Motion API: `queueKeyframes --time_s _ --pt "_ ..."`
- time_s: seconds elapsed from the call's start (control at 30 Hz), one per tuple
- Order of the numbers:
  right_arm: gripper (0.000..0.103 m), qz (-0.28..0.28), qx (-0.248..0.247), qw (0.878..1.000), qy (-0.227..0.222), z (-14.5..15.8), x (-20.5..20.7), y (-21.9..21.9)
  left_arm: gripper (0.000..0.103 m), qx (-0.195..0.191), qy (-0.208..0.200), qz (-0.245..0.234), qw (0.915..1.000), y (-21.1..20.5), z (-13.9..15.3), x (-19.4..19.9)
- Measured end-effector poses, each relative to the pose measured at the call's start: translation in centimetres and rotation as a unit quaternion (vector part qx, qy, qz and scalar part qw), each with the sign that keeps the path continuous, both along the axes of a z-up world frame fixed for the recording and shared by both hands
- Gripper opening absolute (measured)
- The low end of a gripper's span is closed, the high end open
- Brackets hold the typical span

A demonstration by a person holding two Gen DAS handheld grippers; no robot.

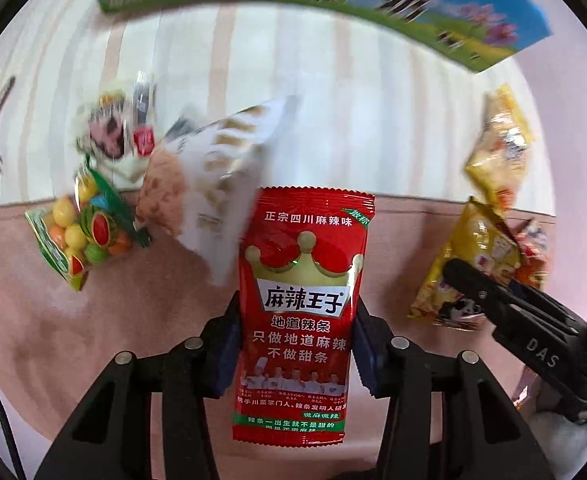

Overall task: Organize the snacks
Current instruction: 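Carry the red packet and yellow GUOBA bag into the box and open both tools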

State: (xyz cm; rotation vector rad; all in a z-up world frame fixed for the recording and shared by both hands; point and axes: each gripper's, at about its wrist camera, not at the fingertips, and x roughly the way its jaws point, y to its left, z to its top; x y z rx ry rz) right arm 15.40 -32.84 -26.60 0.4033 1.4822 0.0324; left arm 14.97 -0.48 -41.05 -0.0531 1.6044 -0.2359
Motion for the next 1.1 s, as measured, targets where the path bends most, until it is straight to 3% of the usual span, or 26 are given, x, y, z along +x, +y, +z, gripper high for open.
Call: queueKeyframes --time_s 0.1,0.17,0.4,0.63,0.83,0.97,1.1 --pt "0.045 0.005 0.021 1.0 -0.014 2.2 0.2 -1.0 0.045 -0.017 -0.019 -0.005 0.9997 -0.3 2.4 0.5" --pt "0.045 0.013 0.031 0.999 -0.023 3.5 0.3 -1.2 0.045 -0.032 -0.032 -0.005 0.999 -1.1 5.6 1.0" --pt "0.045 0.032 0.059 0.996 -0.064 10.7 2.2 -2.1 0.045 -0.083 -0.089 0.007 0.9925 -1.4 14.0 6.5" --pt "0.045 0.051 0.079 0.986 -0.136 17.8 9.0 0.0 0.045 -0.07 -0.157 0.024 0.9848 -0.3 20.0 13.9" --pt "0.045 0.073 0.07 0.978 -0.184 20.5 16.3 4.9 0.045 -0.035 -0.168 0.033 0.9847 1.2 20.8 20.5" --pt "0.045 0.081 0.069 0.977 -0.182 19.6 20.9 8.1 0.045 -0.015 -0.148 0.04 0.9881 2.5 19.8 23.6" --pt "0.045 0.091 0.06 0.981 -0.162 17.4 23.7 9.8 0.045 0.002 -0.121 0.052 0.9912 3.7 16.6 25.6"
